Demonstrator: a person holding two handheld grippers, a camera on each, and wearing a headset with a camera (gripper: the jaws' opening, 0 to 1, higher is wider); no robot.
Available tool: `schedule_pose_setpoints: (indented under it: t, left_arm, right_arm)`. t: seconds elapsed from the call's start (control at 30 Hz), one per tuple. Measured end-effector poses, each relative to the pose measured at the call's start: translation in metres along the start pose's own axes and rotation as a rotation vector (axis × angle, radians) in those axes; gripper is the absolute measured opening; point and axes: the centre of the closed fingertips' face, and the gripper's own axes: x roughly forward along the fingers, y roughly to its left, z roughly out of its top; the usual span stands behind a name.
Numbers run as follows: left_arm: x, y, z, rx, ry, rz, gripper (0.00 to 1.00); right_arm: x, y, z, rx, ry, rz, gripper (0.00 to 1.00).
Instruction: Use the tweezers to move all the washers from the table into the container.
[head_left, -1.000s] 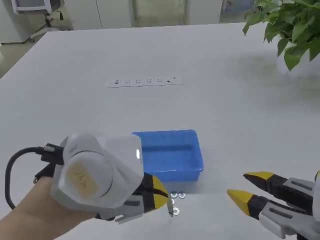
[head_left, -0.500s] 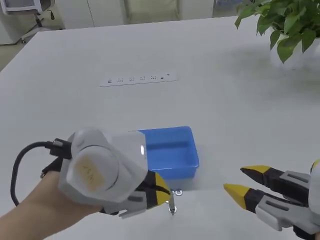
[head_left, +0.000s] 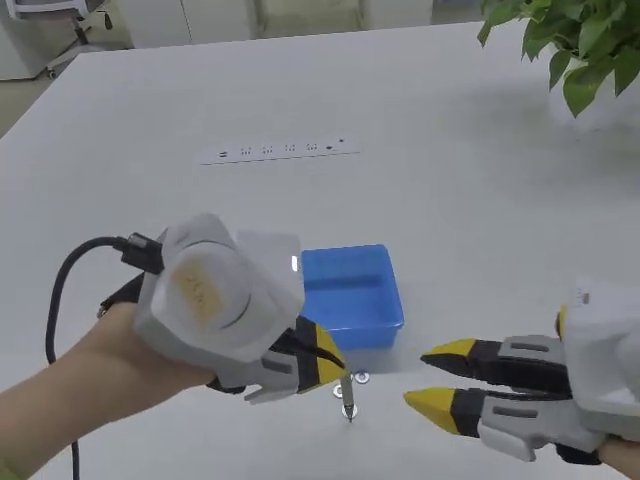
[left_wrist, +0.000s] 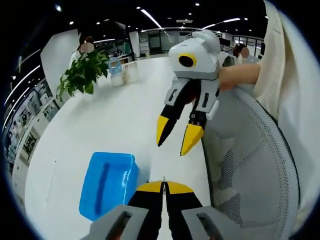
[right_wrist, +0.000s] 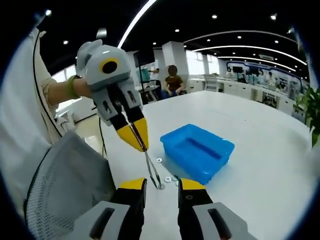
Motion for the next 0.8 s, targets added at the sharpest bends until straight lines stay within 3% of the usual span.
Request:
schedule_pose_setpoints:
  t: [0.2,0.37,0.57,0.67,0.73,0.8]
  left_arm:
    - [0.001,-0.005,0.002,0.024,0.001,-0.027,0.0]
    - [0.003,-0.006,0.003,0.043,0.011,-0.029,0.0]
    - [0.001,-0.006,-0.001,0.031,0.018,-0.022,0.0]
    - [0.001,-0.004,-0.002,0.021,0.013,-0.003,0.0]
    - [0.0,-0.001,-0.003,-0.009,0.008,0.025,0.0]
    - [-0.005,0.002,-0.004,-0.057,-0.025,0.065,0.0]
  right_arm:
    - [0.039,0.013,0.006,-0.097,0.042,0.134,0.24]
    - [0.054,0.02,-0.002,-0.126,0.082,0.184,0.19]
    - [0.058,0.018,-0.007,-0.132,0.088,0.192,0.04]
    - [0.058,0.018,-0.006,-0.135,0.078,0.203,0.03]
    - [0.058,0.017,-0.006,-0.137,0.085,0.201,0.02]
    - [0.056,0.011,-0.006,-0.104,0.09,0.193,0.02]
